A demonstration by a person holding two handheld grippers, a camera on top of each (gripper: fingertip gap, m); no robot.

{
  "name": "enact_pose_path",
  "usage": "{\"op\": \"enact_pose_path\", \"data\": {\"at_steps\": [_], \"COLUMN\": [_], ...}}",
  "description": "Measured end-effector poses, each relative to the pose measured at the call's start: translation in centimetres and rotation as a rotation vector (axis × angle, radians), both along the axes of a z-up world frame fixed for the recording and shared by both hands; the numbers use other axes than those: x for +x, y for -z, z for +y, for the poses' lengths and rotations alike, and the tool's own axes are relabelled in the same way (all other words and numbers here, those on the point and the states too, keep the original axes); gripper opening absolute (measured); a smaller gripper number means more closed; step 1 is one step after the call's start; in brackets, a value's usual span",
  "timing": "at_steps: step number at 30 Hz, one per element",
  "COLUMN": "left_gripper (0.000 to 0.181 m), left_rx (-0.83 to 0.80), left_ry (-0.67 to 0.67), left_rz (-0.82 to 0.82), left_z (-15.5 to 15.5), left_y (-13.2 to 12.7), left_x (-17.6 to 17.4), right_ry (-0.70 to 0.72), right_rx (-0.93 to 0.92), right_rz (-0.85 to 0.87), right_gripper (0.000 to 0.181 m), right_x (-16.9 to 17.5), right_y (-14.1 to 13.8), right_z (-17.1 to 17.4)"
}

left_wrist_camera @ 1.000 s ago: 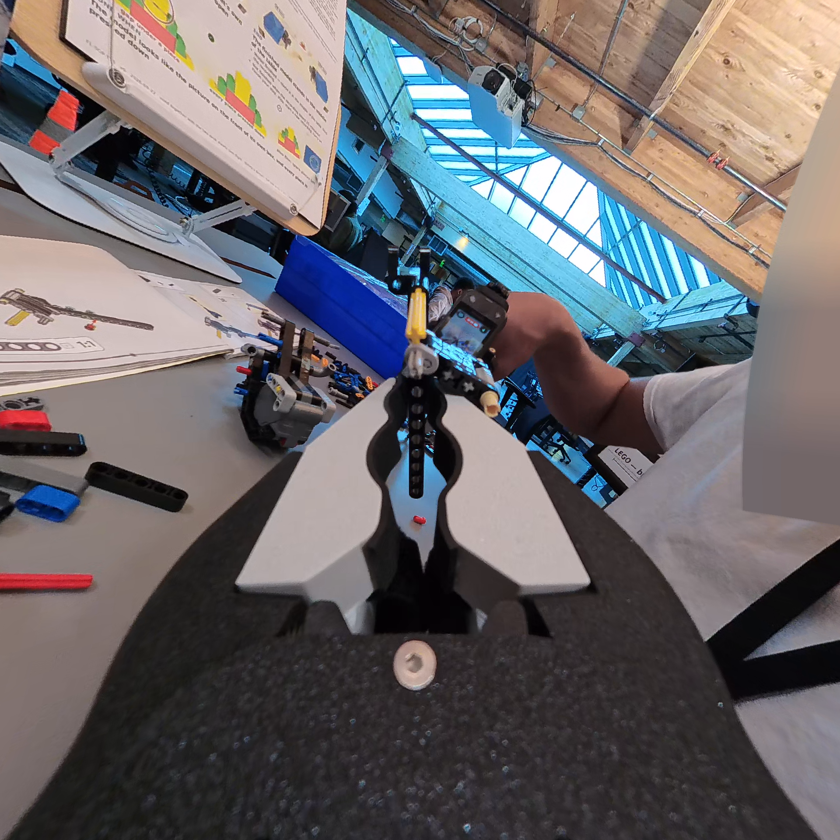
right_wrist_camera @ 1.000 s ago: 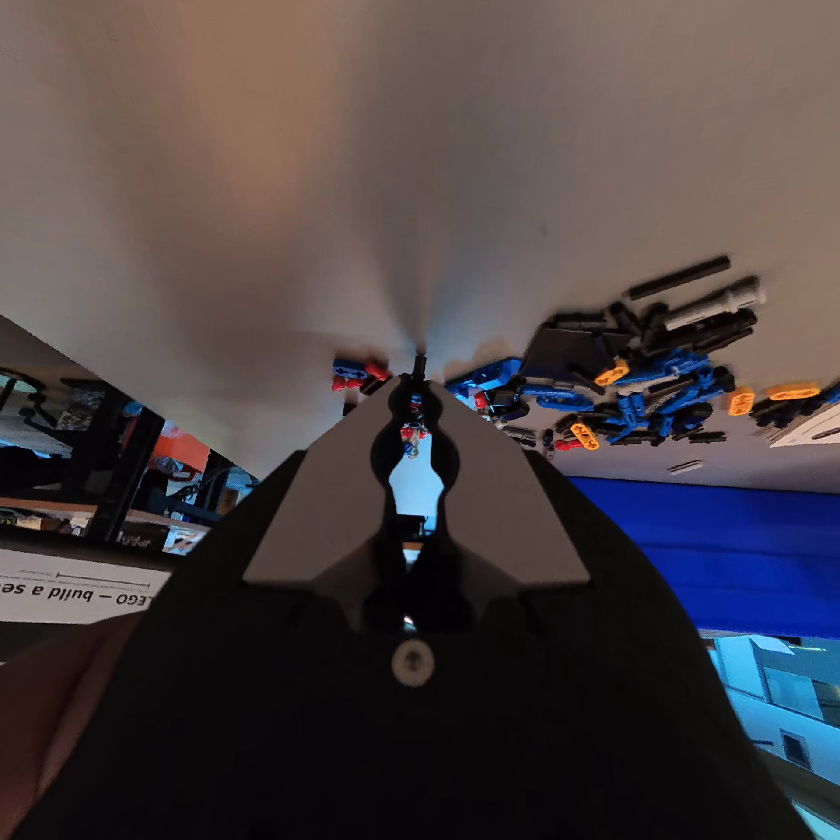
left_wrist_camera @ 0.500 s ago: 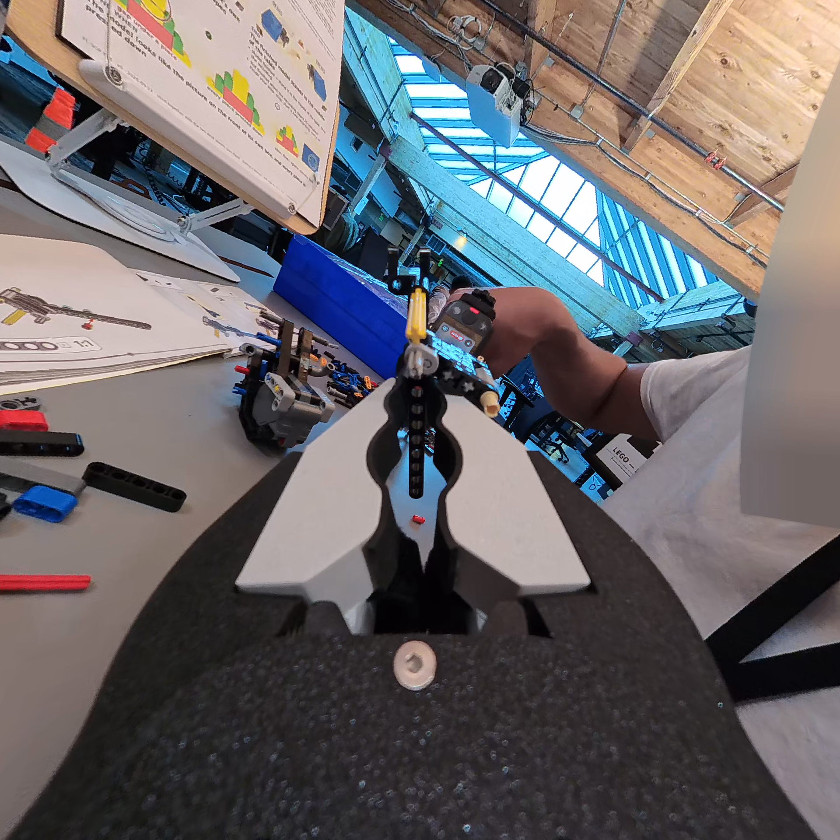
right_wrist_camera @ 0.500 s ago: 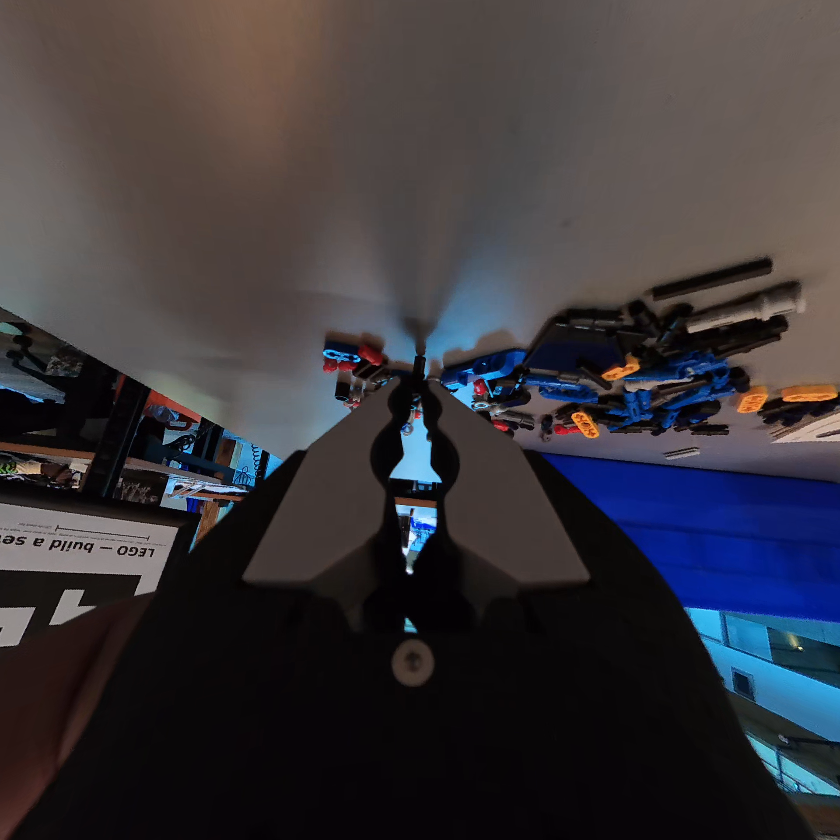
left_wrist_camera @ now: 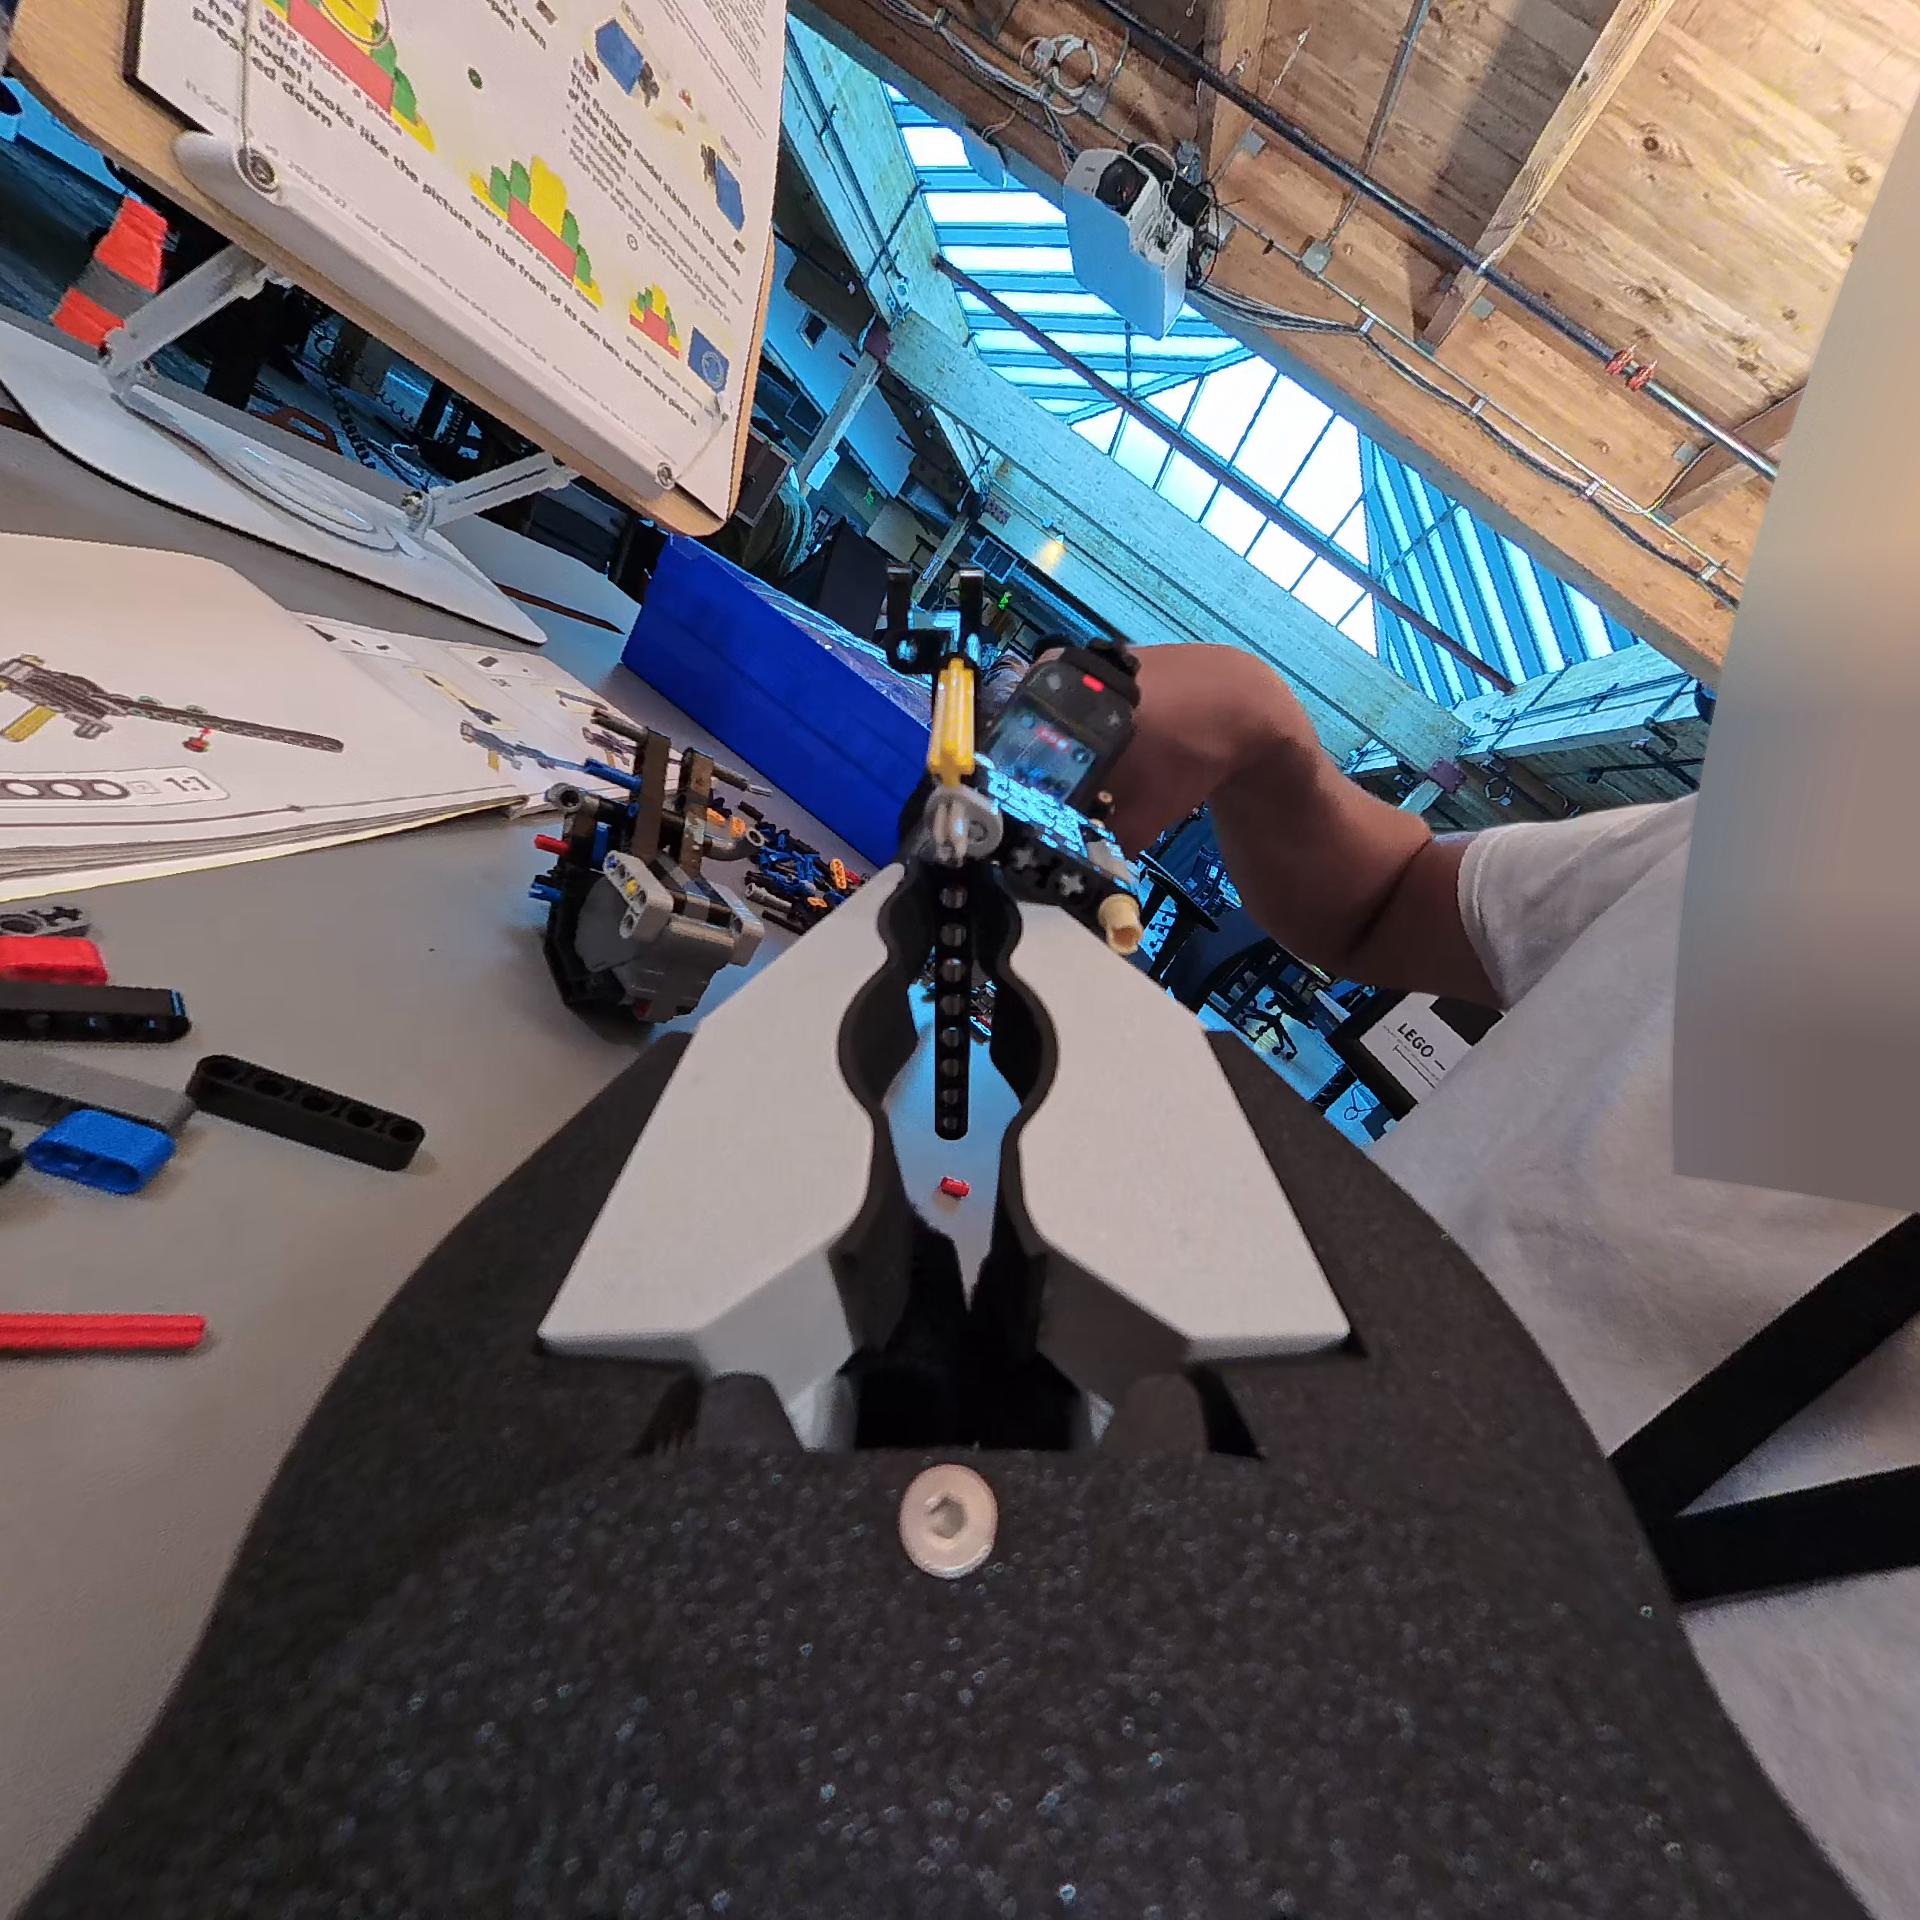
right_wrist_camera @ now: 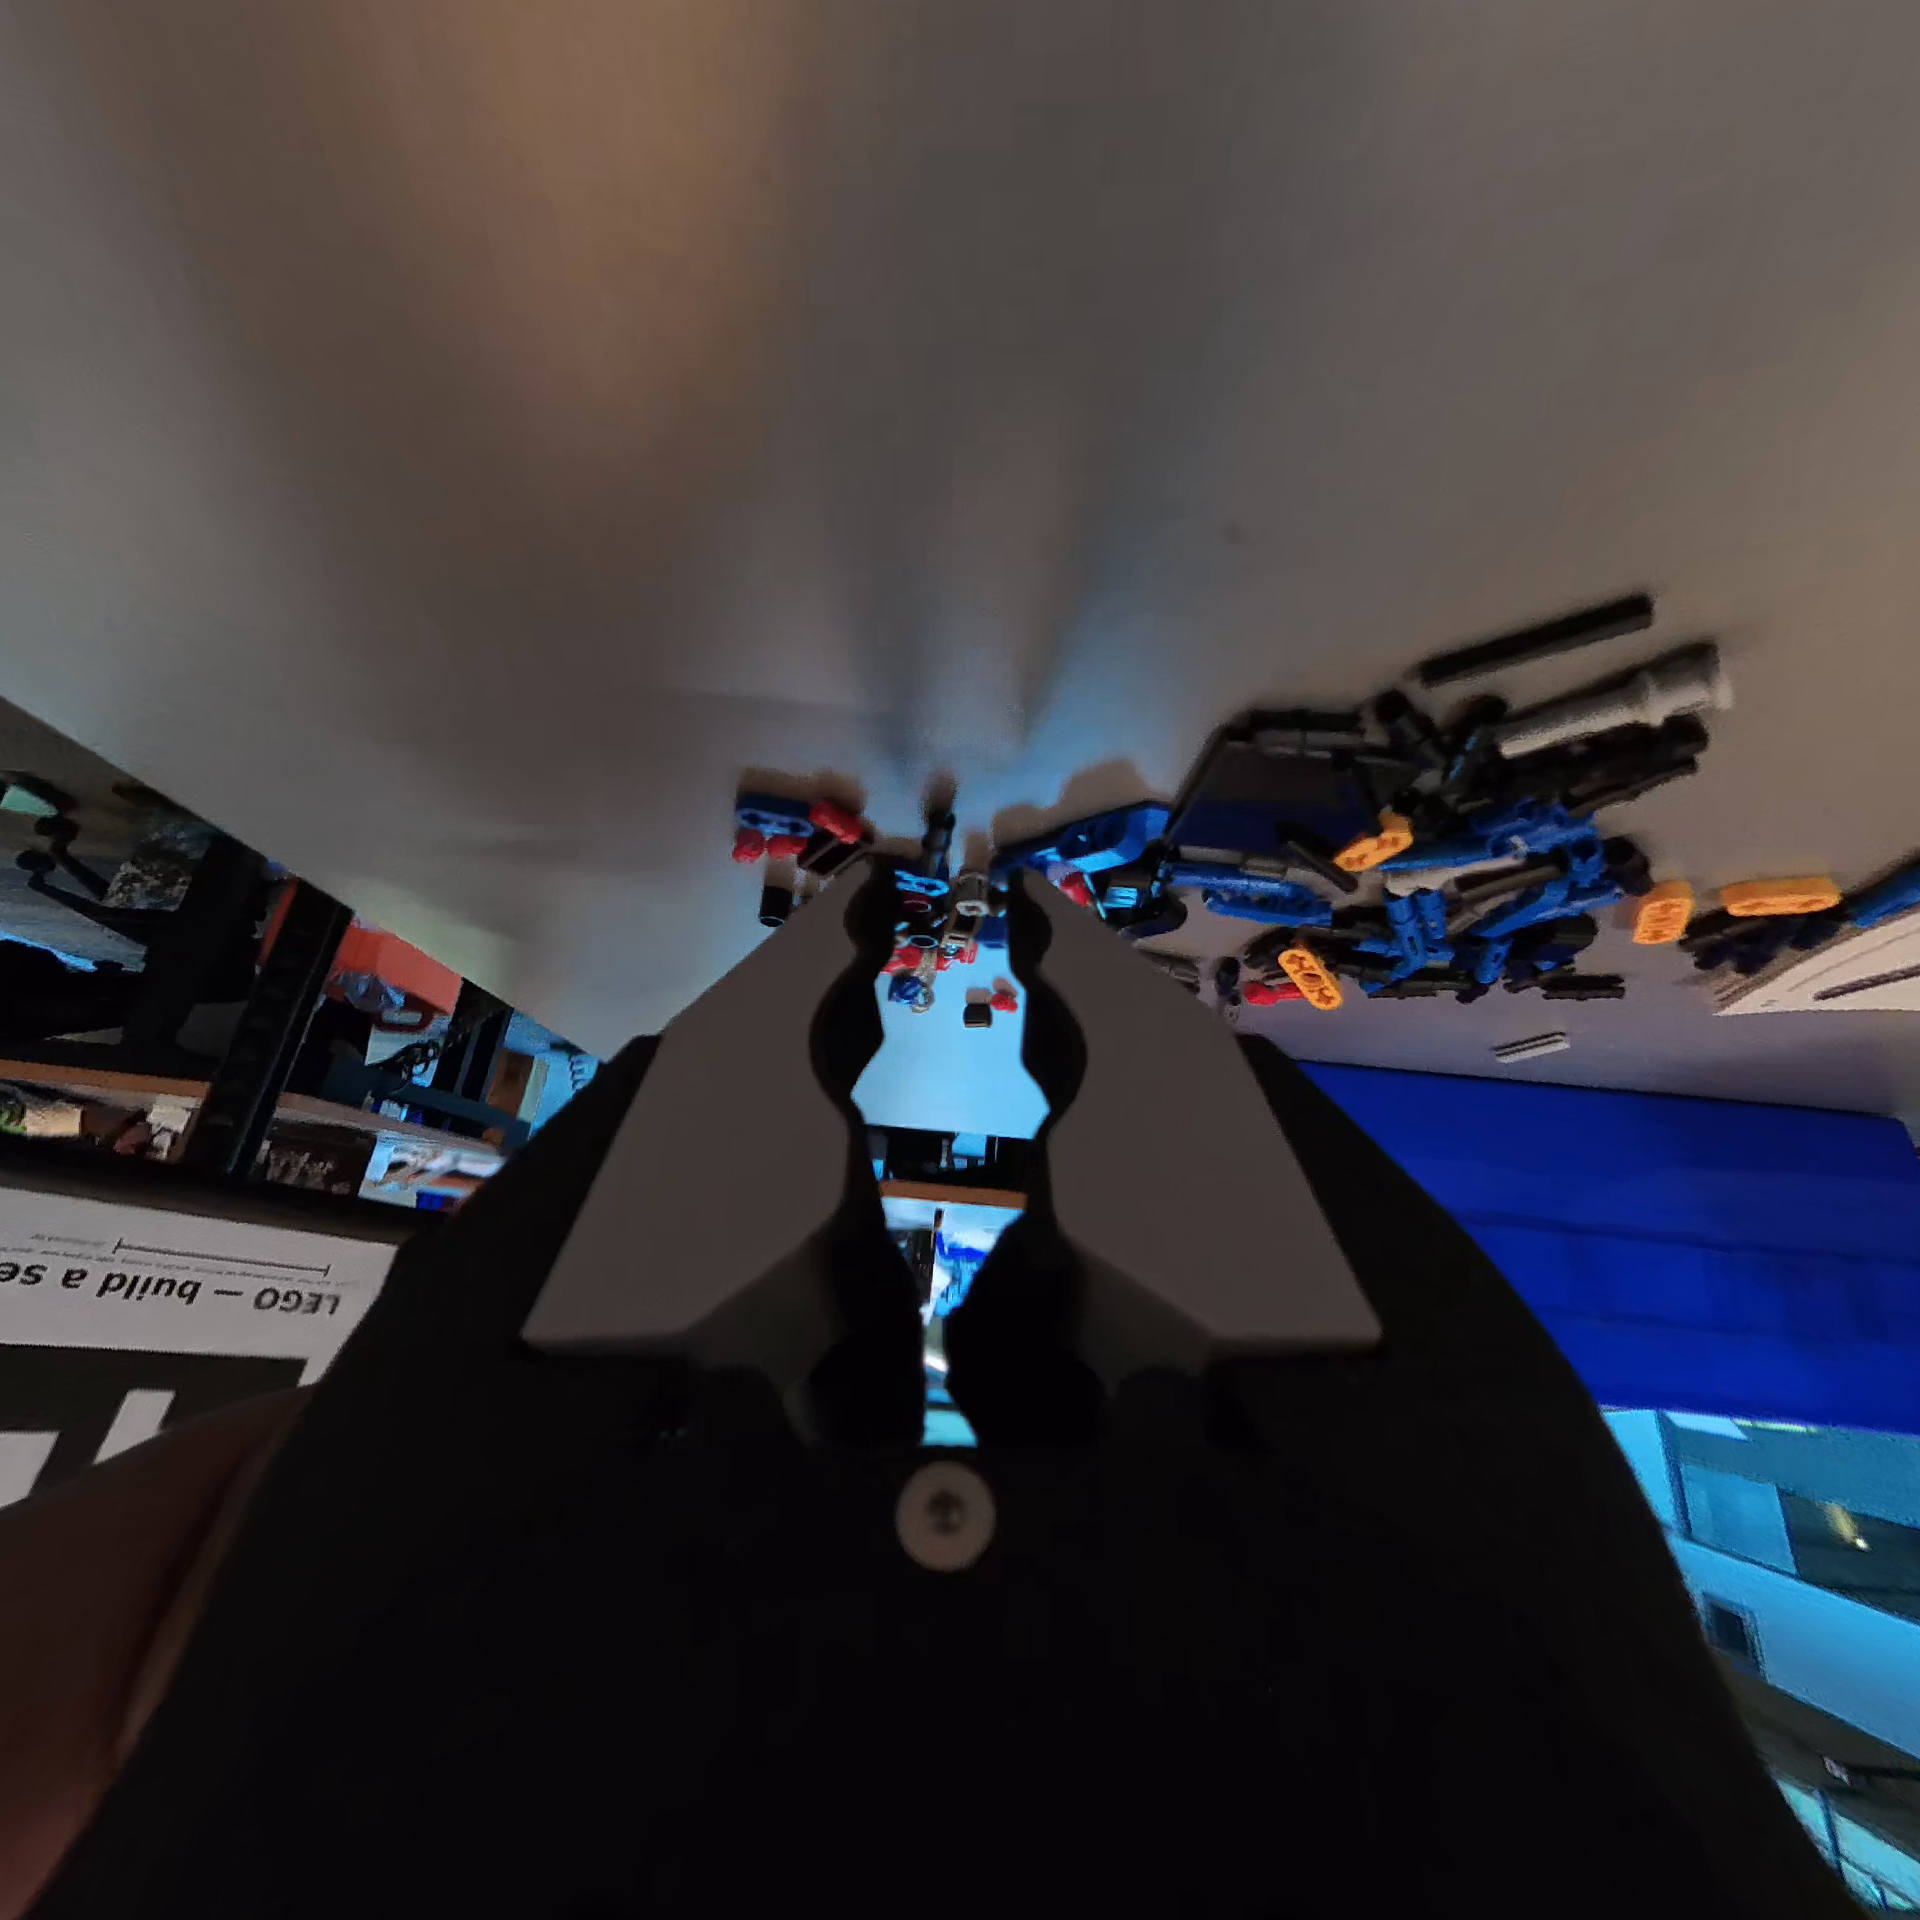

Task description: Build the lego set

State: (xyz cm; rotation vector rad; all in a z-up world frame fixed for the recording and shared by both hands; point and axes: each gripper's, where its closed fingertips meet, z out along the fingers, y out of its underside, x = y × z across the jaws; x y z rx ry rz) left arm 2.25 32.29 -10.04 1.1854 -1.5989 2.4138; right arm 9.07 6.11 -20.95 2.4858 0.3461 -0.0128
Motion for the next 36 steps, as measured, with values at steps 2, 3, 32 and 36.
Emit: {"op": "enact_pose_path", "data": {"at_steps": [2, 3, 32, 36], "left_gripper": [0.005, 0.005, 0.005, 0.005], "left_rx": [-0.001, -0.002, 0.003, 0.007], "left_ry": [0.0, 0.0, 0.003, -0.009], "left_rz": [0.0, 0.0, 0.012, -0.001], "left_z": [0.0, 0.0, -0.1, -0.3], "left_y": [0.0, 0.0, 0.1, 0.0], "left_x": [0.0, 0.0, 0.2, 0.3], "right_ry": [0.017, 0.035, 0.26, 0.346], "right_rx": [0.065, 0.12, 0.935, 1.19], "right_rz": [0.01, 0.021, -0.103, -0.062], "right_gripper": [0.022, 0.023, 0.003, 0.003], "right_x": [-0.2, -0.3, 0.3, 0.4], "right_y": [-0.7, -1.3, 1.2, -1.6], "right_z": [0.2, 0.3, 0.4, 4.4]}}
